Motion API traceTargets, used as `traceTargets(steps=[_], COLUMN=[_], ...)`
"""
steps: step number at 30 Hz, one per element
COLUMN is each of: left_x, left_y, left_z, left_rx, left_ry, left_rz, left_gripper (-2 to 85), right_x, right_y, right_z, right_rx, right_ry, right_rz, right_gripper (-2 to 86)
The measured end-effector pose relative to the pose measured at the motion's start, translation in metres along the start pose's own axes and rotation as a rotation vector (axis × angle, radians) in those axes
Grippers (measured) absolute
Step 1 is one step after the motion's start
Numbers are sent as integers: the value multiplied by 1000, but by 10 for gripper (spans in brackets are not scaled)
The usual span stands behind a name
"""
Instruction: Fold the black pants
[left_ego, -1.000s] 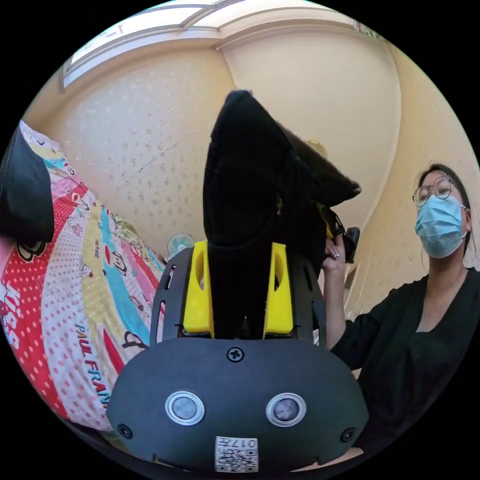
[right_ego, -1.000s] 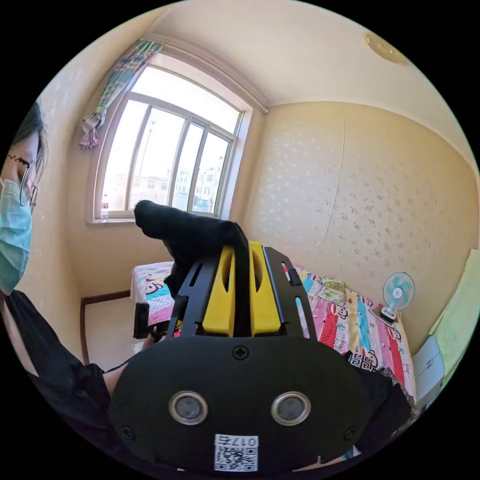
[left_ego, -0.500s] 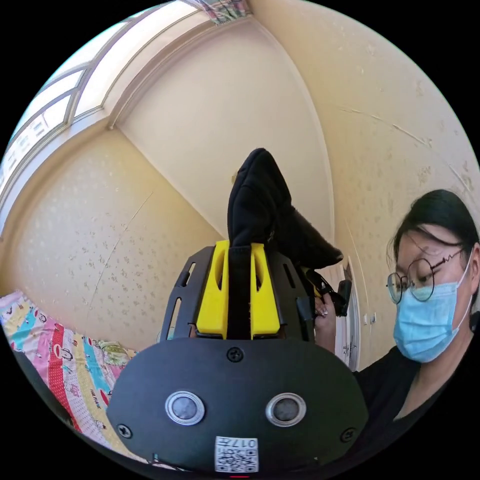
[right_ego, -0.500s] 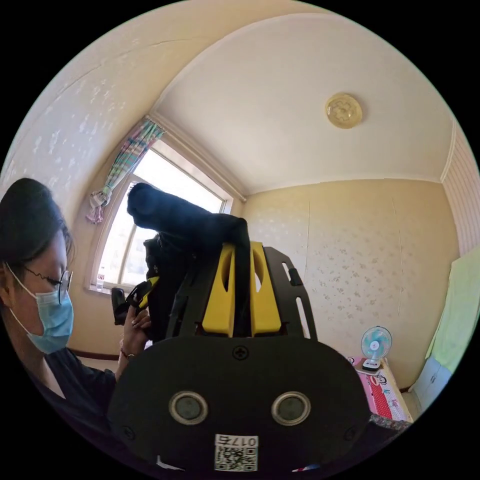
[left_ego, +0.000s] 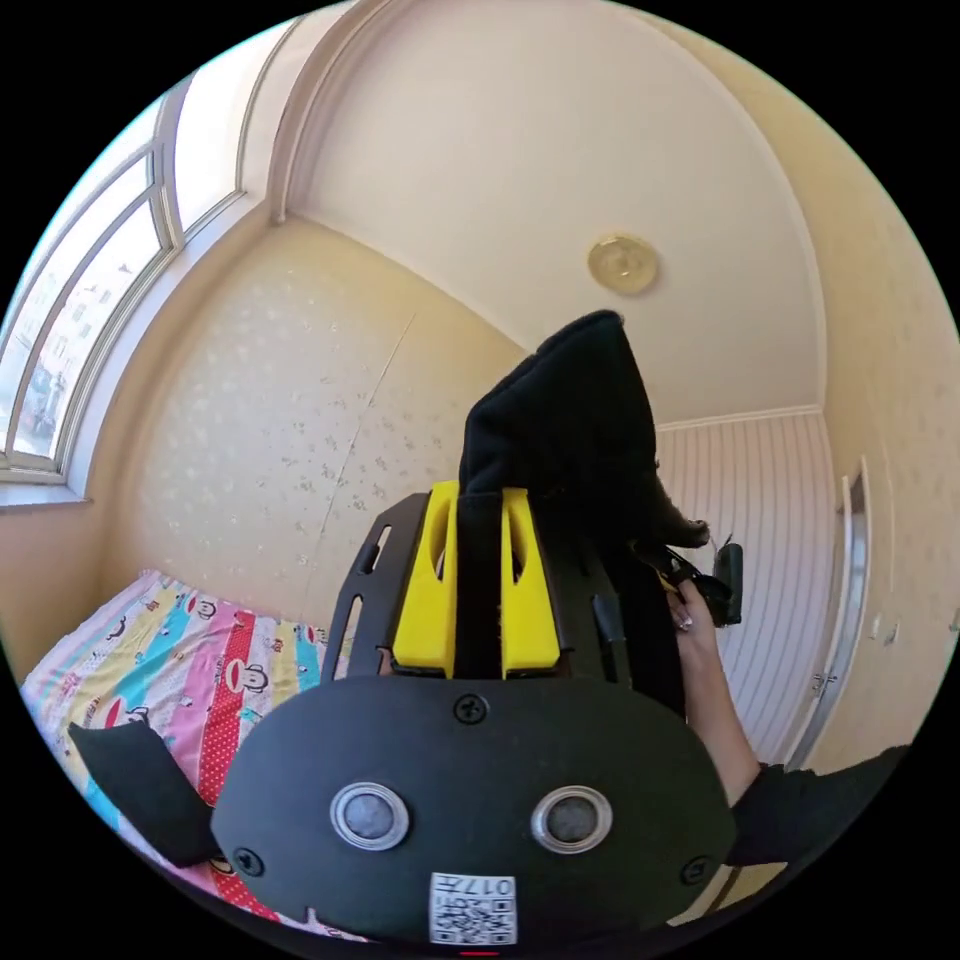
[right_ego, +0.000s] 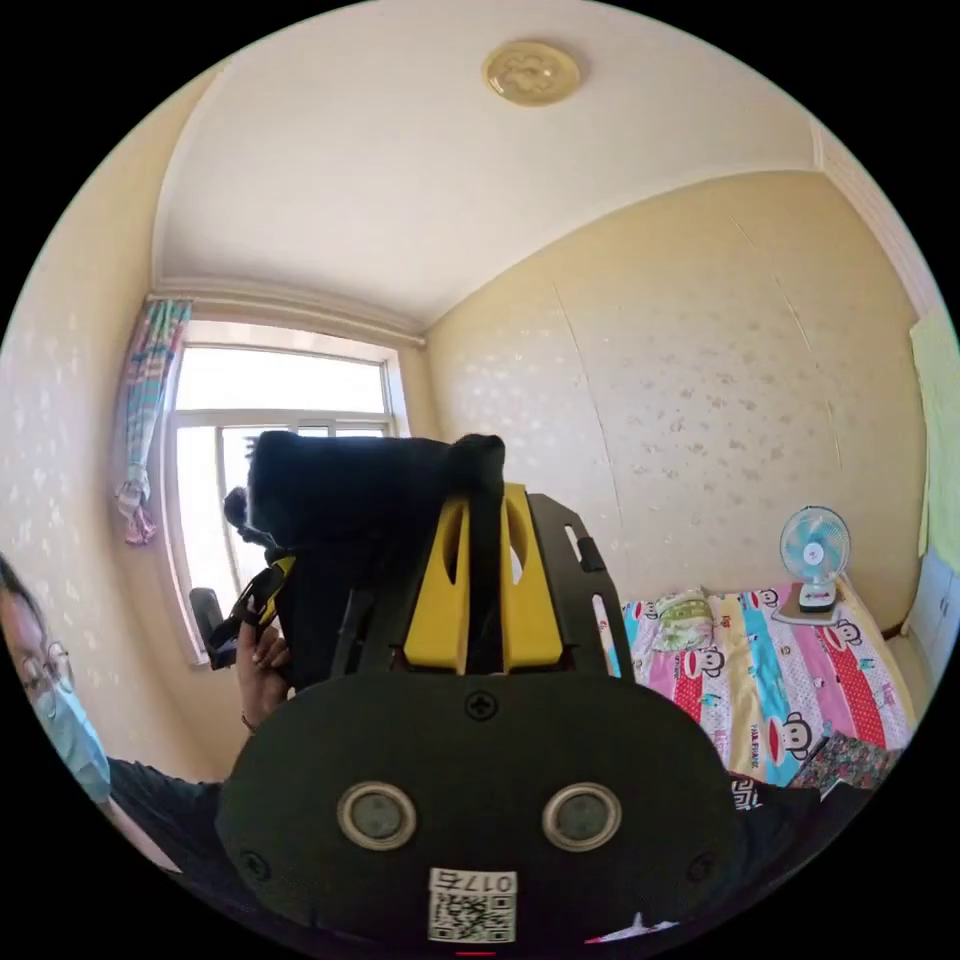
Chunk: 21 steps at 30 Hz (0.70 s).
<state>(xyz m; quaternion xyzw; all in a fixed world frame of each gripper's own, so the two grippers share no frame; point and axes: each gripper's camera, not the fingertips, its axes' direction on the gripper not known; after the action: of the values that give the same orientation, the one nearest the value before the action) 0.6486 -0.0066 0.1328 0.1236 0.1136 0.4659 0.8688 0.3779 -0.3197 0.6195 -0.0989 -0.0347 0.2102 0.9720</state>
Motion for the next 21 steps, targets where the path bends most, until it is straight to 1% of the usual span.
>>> traceTargets(steps=[1,2,3,4,5,6,7,8,9,10,11,12,13,14,15,16,18,19,20,21], left_x=[-35,-54,-89,-117,-129,-153,-175,-186,-206,-225,-234,-250,-265,-271,-280,-286,-289,-287,-285,-283], left_y=[5,13,40,79,101,155,214,244,306,370,401,461,516,539,582,616,654,675,685,705], left_z=[59,85,121,139,143,145,143,141,132,115,103,76,48,33,0,-31,-71,-92,-99,-106], left_rx=[-114,-183,-288,-346,-364,-398,-467,-515,-604,-681,-711,-777,-853,-876,-900,-902,-897,-885,-886,-904], left_ry=[-33,-35,-18,10,18,14,-3,-13,-35,-53,-65,-88,-104,-114,-121,-120,-121,-111,-103,-82], left_rz=[-8,-38,-96,-115,-118,-131,-137,-139,-143,-150,-160,-196,-250,-282,-356,-419,-490,-518,-524,-536], left_gripper=[93,98,108,111,112,111,111,112,117,124,124,125,125,125,127,128,132,137,140,147], right_x=[21,63,105,121,142,155,160,166,169,170,169,164,159,145,124,111,47,28,-9,-46], right_y=[-2,11,42,63,111,168,198,264,335,372,449,523,558,624,682,705,770,781,801,822], right_z=[35,92,133,147,165,178,184,191,191,190,182,168,160,141,122,113,77,69,56,49], right_rx=[-35,-130,-237,-273,-303,-333,-367,-441,-521,-559,-641,-720,-754,-815,-857,-871,-852,-836,-821,-845], right_ry=[48,123,187,210,224,207,190,168,153,139,107,75,59,17,-48,-93,-308,-346,-392,-390], right_rz=[2,45,181,232,273,267,253,220,203,200,211,235,248,278,316,332,334,316,259,198], right_gripper=[67,79,84,86,89,90,91,91,92,93,94,96,98,101,106,109,125,128,134,139])
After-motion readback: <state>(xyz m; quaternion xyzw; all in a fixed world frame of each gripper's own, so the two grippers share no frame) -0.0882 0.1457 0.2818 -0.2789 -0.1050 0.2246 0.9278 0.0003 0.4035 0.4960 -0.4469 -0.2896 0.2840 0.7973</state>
